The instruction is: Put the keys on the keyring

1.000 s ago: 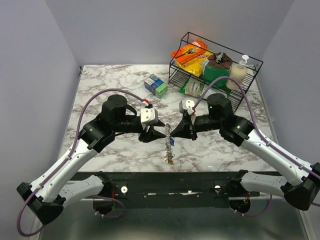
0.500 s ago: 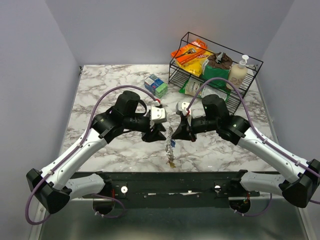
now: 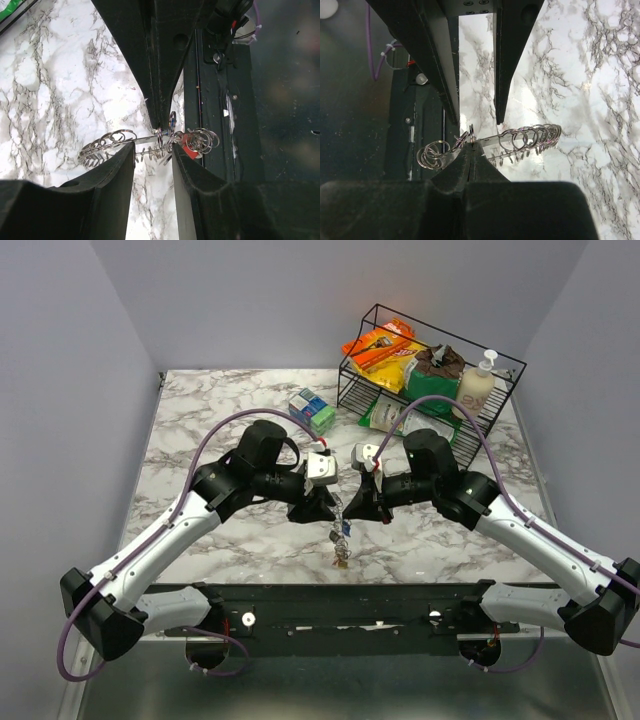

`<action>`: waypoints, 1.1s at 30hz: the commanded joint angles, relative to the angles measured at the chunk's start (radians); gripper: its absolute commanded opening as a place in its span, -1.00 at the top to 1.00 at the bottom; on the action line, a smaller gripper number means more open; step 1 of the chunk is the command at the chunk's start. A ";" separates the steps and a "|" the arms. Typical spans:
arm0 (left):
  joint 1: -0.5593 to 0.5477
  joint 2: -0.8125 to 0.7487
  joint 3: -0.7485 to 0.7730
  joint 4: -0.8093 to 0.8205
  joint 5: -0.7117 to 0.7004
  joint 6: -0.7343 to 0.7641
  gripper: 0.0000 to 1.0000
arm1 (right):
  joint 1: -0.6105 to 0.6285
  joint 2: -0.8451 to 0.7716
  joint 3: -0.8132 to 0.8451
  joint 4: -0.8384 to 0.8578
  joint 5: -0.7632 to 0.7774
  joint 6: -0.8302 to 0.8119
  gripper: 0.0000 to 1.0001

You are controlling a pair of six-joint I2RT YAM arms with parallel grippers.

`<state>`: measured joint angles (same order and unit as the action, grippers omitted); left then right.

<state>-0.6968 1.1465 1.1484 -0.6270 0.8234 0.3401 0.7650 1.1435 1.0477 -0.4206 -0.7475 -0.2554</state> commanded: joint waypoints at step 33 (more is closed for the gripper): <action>-0.035 -0.211 -0.286 0.556 -0.138 -0.211 1.00 | 0.005 -0.131 -0.092 0.239 0.111 0.131 0.62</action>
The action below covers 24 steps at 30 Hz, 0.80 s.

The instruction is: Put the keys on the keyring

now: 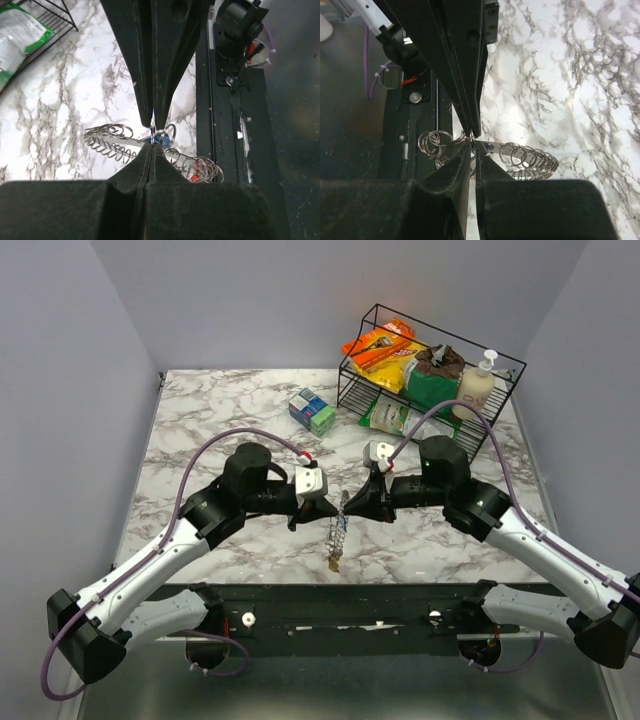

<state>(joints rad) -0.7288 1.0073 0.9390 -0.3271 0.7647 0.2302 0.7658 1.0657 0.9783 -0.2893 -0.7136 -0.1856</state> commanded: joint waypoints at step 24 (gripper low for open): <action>-0.003 -0.233 -0.433 1.063 -0.156 -0.333 1.00 | -0.016 -0.200 -0.105 0.245 0.371 0.183 -0.27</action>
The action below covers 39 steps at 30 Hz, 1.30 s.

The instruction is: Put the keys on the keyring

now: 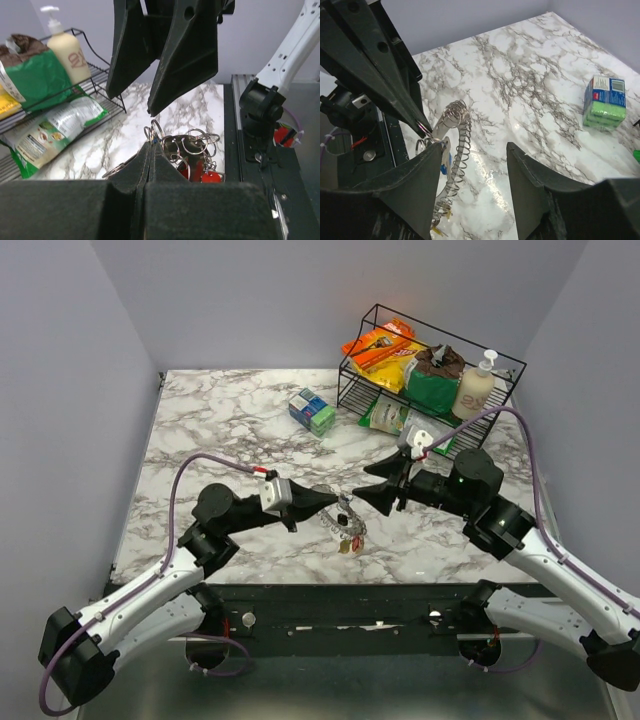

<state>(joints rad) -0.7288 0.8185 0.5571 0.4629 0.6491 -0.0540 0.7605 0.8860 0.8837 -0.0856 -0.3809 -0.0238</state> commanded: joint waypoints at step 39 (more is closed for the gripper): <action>-0.001 -0.028 0.009 0.287 0.365 -0.096 1.00 | -0.044 -0.002 -0.014 0.066 -0.565 -0.104 -0.39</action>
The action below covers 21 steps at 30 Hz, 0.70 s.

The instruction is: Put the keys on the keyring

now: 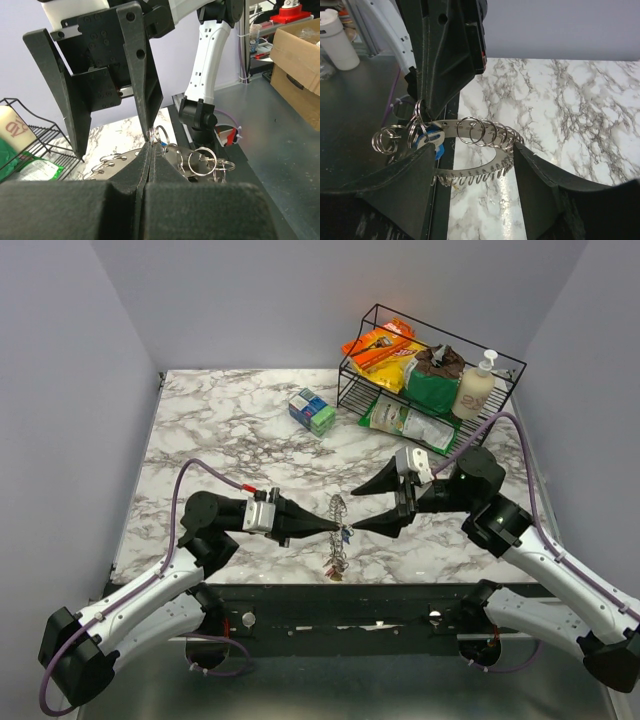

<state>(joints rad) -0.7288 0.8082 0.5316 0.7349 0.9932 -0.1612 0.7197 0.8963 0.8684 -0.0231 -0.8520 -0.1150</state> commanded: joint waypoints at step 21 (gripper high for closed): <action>-0.003 -0.007 0.033 0.020 0.012 -0.008 1.00 | -0.002 0.067 0.050 0.005 -0.263 0.012 0.16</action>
<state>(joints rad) -0.7288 0.8082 0.5320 0.7094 1.0000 -0.1665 0.7197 0.9684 0.8822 -0.0235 -1.0847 -0.1108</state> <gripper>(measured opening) 0.008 0.427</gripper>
